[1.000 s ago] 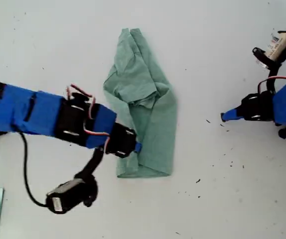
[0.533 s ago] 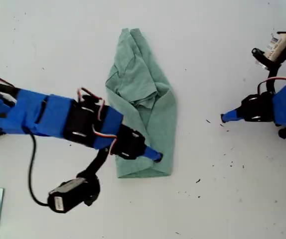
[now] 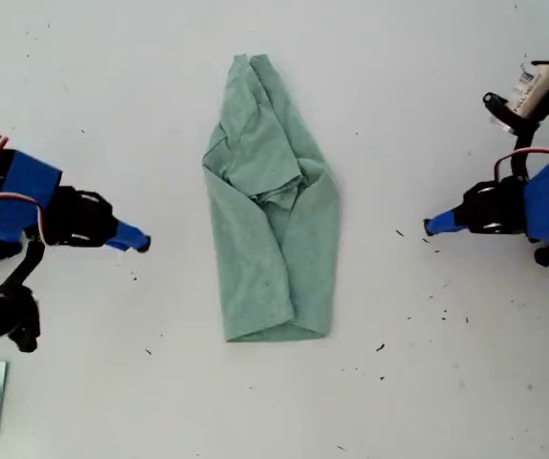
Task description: Fold t shirt
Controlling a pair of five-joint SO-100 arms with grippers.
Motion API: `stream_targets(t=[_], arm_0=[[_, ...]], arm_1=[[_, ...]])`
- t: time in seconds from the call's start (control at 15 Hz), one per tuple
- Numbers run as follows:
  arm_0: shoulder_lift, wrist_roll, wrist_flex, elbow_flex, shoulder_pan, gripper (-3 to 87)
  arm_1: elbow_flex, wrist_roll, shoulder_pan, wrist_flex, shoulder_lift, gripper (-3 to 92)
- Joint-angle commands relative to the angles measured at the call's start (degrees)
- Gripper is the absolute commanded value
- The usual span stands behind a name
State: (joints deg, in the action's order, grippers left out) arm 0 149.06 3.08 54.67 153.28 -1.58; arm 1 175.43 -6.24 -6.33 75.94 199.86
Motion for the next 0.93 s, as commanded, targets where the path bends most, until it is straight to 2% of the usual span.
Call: stream_targets(t=[0.0,0.13,0.33,0.47,0.53,0.6,0.67,0.8,0.87], arm_0=[[24.7,9.58,-1.58,20.21,-4.66,4.7],[34.89,10.37,-1.49,27.07,-5.45,1.3],[39.73,10.81,-1.93,31.11,-5.27,1.0],[38.85,10.02,-0.09,28.21,-4.48,6.1],[35.6,10.02,0.62,23.91,-4.92,13.0],[29.62,10.02,0.53,18.11,-5.98,14.8],[20.39,9.93,1.49,9.84,-6.77,15.1],[-4.48,5.98,6.42,-14.33,-7.73,17.8],[-17.67,3.16,9.84,-28.12,-8.0,19.1]], arm_1=[[2.81,-0.26,0.09,0.0,0.7,2.5],[2.81,0.0,0.0,0.0,0.7,2.5],[2.81,0.53,0.26,0.0,0.7,2.5],[1.23,1.14,0.88,-0.26,0.7,4.9],[-2.02,-3.52,1.05,-3.87,-0.18,23.3],[-8.7,-4.57,1.05,-5.19,-7.03,25.8],[-19.42,-5.27,1.23,-5.1,-20.65,22.4],[-42.8,-7.65,3.78,-5.19,-46.85,28.9],[-53.09,-8.0,5.63,-4.57,-57.74,29.0]])
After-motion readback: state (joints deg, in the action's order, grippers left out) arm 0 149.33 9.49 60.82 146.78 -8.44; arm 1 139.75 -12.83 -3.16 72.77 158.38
